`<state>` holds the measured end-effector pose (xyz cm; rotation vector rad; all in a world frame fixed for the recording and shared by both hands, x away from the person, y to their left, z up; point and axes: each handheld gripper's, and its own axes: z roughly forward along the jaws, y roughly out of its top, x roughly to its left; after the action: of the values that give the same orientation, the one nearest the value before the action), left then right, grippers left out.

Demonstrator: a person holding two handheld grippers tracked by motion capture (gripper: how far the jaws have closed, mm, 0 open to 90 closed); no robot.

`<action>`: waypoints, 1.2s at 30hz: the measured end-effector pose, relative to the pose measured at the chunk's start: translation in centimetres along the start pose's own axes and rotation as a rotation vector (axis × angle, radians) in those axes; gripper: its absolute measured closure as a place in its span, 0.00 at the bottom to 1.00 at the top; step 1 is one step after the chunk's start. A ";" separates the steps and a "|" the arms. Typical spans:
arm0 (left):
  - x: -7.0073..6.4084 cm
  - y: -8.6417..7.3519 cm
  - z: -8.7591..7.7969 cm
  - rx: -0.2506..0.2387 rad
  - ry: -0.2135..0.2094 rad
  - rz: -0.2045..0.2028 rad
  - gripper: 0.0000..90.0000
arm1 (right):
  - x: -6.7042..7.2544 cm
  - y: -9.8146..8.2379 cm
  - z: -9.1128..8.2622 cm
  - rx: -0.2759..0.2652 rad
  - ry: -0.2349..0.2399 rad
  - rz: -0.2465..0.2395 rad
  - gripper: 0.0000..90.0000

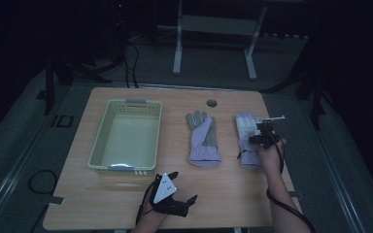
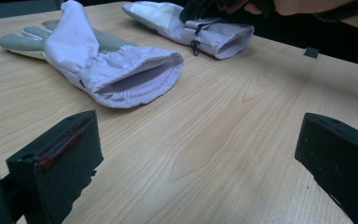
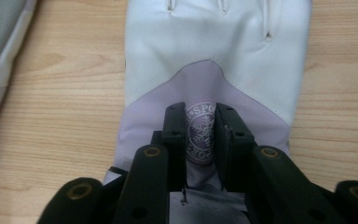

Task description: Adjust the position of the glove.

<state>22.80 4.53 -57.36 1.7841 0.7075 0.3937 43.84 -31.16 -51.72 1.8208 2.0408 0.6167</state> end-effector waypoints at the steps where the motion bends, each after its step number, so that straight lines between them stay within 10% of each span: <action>1: 0.0 0.0 0.0 0.000 -0.001 0.000 0.01 | 0.0 0.0 0.1 -0.002 0.000 -0.002 0.81; 9: 0.0 0.0 0.0 0.000 -0.003 -0.002 0.01 | -0.9 0.6 -2.0 -0.028 0.034 -0.031 0.63; 17: 0.0 0.0 0.0 0.001 0.000 -0.002 0.01 | -2.2 0.9 -2.4 -0.006 0.090 -0.169 0.46; 25: 0.0 0.0 0.0 0.000 -0.001 -0.003 0.01 | -2.7 -0.7 0.7 0.020 0.143 -0.163 0.56; 36: 0.1 0.0 0.0 0.001 0.001 -0.008 0.01 | -2.2 -1.5 0.6 -0.021 0.142 -0.151 0.78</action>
<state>22.86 4.55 -57.37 1.7819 0.7157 0.3893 43.17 -33.38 -53.07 1.6349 2.2299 0.7393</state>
